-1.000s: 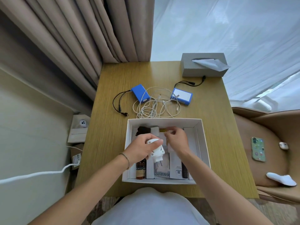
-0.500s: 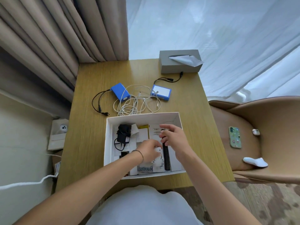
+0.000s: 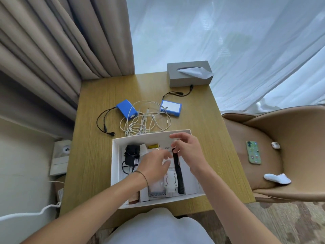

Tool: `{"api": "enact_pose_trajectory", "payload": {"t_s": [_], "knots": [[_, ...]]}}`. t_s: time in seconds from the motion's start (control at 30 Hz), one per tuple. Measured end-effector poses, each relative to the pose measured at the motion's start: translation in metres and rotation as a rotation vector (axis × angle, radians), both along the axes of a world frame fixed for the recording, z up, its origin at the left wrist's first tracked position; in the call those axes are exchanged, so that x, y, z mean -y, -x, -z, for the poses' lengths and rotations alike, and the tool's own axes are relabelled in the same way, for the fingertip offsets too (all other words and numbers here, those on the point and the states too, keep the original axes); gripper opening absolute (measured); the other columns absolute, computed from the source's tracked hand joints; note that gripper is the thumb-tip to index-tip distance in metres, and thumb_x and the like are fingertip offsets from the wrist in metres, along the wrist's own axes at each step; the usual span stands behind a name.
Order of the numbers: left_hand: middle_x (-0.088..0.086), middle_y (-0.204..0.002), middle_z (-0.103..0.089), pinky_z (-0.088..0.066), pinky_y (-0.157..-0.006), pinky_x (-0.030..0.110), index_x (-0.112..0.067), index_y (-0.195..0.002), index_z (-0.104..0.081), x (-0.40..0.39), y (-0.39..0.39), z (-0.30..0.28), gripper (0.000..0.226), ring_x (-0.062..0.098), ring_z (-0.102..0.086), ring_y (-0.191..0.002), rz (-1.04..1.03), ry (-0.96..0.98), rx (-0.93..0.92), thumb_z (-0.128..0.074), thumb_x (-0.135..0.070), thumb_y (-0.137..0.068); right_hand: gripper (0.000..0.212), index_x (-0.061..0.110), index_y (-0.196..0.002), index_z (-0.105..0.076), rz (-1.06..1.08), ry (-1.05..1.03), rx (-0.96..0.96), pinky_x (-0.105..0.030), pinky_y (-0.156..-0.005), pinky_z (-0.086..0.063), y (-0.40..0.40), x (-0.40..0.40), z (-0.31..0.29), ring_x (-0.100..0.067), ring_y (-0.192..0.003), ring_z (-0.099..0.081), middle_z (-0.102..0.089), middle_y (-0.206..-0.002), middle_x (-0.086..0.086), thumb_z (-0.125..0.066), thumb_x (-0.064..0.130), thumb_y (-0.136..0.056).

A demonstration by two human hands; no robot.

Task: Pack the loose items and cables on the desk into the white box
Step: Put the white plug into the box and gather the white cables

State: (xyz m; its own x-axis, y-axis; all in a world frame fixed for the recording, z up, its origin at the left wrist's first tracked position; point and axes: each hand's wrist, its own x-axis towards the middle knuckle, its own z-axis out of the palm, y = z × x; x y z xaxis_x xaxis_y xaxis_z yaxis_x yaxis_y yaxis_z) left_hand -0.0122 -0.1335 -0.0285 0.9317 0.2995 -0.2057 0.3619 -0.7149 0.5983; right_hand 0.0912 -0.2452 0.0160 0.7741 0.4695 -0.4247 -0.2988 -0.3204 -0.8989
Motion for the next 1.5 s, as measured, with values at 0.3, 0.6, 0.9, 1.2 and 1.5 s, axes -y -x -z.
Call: {"api": "enact_pose_trajectory", "payload": {"t_s": [0.3,0.6,0.9,1.2,1.5], "knots": [[-0.013,-0.085,-0.065,-0.052,-0.065,0.024,-0.028,-0.096,-0.070,-0.102,-0.020,-0.031,0.015,0.002,-0.060,-0.078,-0.207,-0.035,0.148,-0.058,-0.021,-0.090,0.023,0.015,-0.099,-0.074,-0.116,0.085,0.132,-0.009,-0.051,-0.043,-0.032,-0.065,-0.015,-0.004,-0.062,-0.060,-0.071,-0.080,-0.002,-0.056,0.002,-0.091],[-0.004,-0.084,-0.067,-0.045,-0.059,0.025,-0.025,-0.091,-0.066,-0.203,-0.050,0.029,0.014,0.018,-0.062,-0.073,-0.659,0.048,-0.265,-0.053,-0.020,-0.091,0.026,0.014,-0.097,-0.074,-0.194,0.178,0.134,-0.040,-0.075,-0.058,-0.033,-0.124,-0.013,-0.015,-0.070,-0.062,-0.073,-0.085,-0.008,-0.052,0.002,-0.090],[0.007,-0.068,-0.050,-0.037,-0.062,0.030,-0.012,-0.076,-0.057,-0.217,-0.077,0.057,0.023,0.021,-0.046,-0.063,-0.753,0.488,-0.237,-0.063,-0.027,-0.093,0.025,0.015,-0.105,-0.071,-0.160,0.200,0.110,-0.044,-0.083,-0.059,-0.025,-0.124,-0.010,-0.026,-0.083,-0.070,-0.074,-0.091,-0.013,-0.053,0.000,-0.095],[-0.002,-0.088,-0.049,-0.038,-0.054,0.015,-0.020,-0.062,-0.050,-0.182,-0.052,-0.041,0.036,0.008,-0.047,-0.059,-0.499,0.160,0.409,-0.057,-0.026,-0.097,0.025,0.025,-0.102,-0.073,-0.033,0.081,0.310,-0.035,-0.073,-0.058,-0.020,-0.118,-0.034,-0.015,-0.080,-0.066,-0.072,-0.089,0.003,-0.060,0.004,-0.093],[-0.005,-0.123,-0.069,-0.042,-0.103,0.039,-0.007,-0.066,-0.052,-0.157,-0.025,-0.164,0.033,0.015,-0.060,-0.121,-0.298,0.515,0.706,-0.058,-0.024,-0.093,0.131,0.046,-0.158,0.000,-0.343,-0.148,0.653,-0.039,-0.122,-0.024,0.002,-0.139,-0.072,-0.003,-0.152,-0.013,-0.015,-0.164,0.025,-0.091,0.040,-0.064]]}}
